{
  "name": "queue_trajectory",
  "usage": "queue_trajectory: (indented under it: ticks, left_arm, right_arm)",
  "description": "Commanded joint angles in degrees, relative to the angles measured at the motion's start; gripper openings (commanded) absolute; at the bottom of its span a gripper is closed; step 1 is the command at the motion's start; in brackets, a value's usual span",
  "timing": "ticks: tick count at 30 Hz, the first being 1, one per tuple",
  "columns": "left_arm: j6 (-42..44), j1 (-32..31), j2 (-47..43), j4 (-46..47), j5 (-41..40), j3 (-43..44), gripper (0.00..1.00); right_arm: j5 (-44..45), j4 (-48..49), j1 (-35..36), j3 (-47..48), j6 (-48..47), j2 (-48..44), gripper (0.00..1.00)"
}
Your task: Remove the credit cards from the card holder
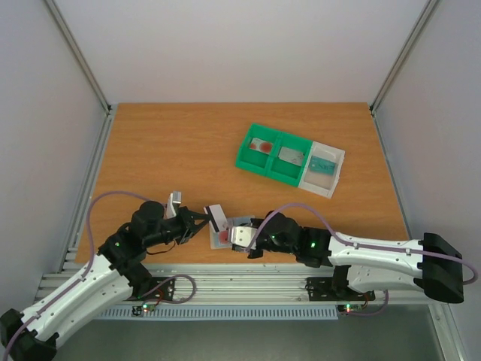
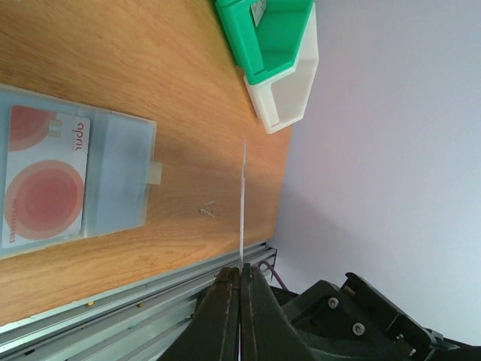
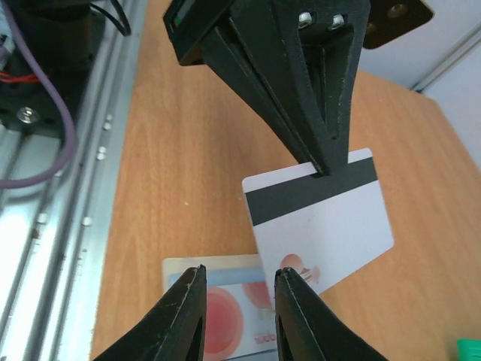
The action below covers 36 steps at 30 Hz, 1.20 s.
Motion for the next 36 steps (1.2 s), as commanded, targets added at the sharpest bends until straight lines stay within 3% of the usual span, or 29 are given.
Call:
queue_trajectory:
  ticks: [1,12,18,26,29,30,33,36]
  left_arm:
    - [-2.8,0.3,-0.9,2.1,1.3,0.8,0.0]
    - [-5.2,0.2,-0.4,4.1,3.7,0.2,0.0]
    - [-7.8,0.3,-0.8,7.4,4.8,-1.7,0.0]
    - [-8.5,0.2,-0.8,8.1,4.7,-2.5,0.0]
    - [-8.2,0.3,-1.1,8.3,4.3,-2.7,0.0]
    - [-8.0,0.3,-1.3,8.5,4.2,-2.8,0.05]
    - [-7.4,0.2,-2.2,10.0,3.7,-3.1,0.37]
    - [-6.7,0.2,-3.1,9.4,3.0,-2.6,0.6]
  right_arm:
    - [7.6,5.0,1.7,-0.4,-10.2,1.9,0.28]
    - [16.4,12.1,5.0,-1.2,-17.1,7.7,0.24]
    - [23.4,20.6,6.8,-4.1,-21.3,9.8,0.23]
    - [25.4,27.2,8.2,-7.0,-22.8,11.1,0.03]
    - [26.3,27.8,8.6,-7.2,-22.7,11.1,0.01]
    - [26.6,27.5,8.8,-7.2,-22.7,11.1,0.01]
    - [27.7,27.2,9.5,-7.2,-22.6,11.3,0.01]
    - [28.3,26.5,10.0,-7.1,-21.3,11.0,0.01]
